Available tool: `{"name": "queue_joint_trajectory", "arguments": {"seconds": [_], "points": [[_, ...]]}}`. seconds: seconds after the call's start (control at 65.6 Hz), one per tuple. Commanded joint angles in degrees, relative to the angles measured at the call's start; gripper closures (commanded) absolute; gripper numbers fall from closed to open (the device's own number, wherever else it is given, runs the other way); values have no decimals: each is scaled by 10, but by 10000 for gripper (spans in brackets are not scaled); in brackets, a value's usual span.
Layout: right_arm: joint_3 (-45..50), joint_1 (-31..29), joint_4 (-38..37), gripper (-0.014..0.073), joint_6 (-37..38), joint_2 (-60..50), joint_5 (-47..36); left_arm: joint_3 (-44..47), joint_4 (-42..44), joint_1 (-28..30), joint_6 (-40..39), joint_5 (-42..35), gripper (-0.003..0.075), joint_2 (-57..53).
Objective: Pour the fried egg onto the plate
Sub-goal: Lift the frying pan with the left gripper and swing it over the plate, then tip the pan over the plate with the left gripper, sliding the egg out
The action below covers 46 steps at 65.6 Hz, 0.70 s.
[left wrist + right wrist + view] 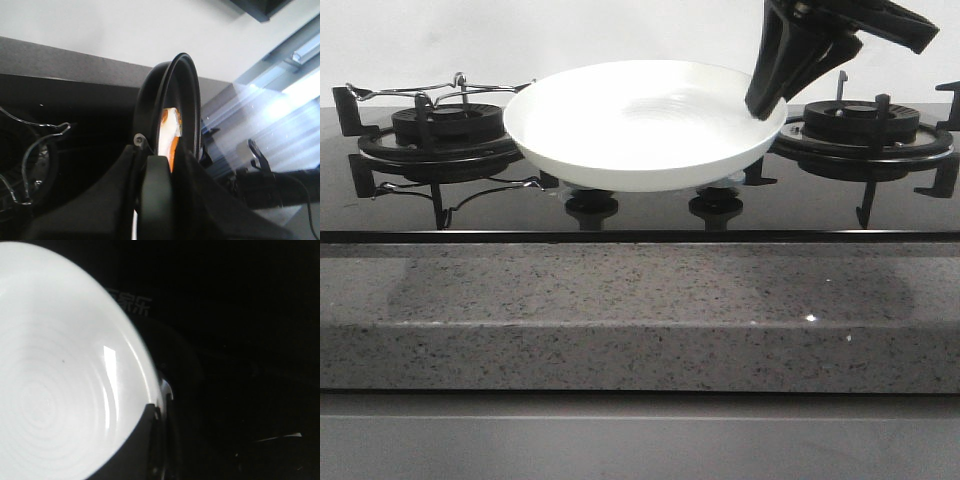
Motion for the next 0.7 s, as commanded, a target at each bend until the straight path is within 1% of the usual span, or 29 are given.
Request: {"name": "queue_joint_trajectory", "arguments": {"seconds": [0.0, 0.183, 0.305, 0.412, 0.518, 0.686], "points": [[-14, 1, 6, 690, -5, -24, -22, -21, -23, -41, 0, -30, 741, -34], [-14, 1, 6, 690, -5, -24, -22, -21, 58, -133, 5, -93, 741, -40], [-14, 1, 6, 690, -5, -24, -22, -21, 86, -203, 61, -144, 741, -40], [-14, 1, 6, 690, -5, -24, -22, -21, 113, -252, 109, -182, 741, -40], [-14, 1, 6, 690, -5, -24, -22, -21, 154, -291, 136, -212, 741, -40], [-14, 1, 6, 690, -5, -24, -22, -22, 228, -335, 150, -246, 741, -40]]}}
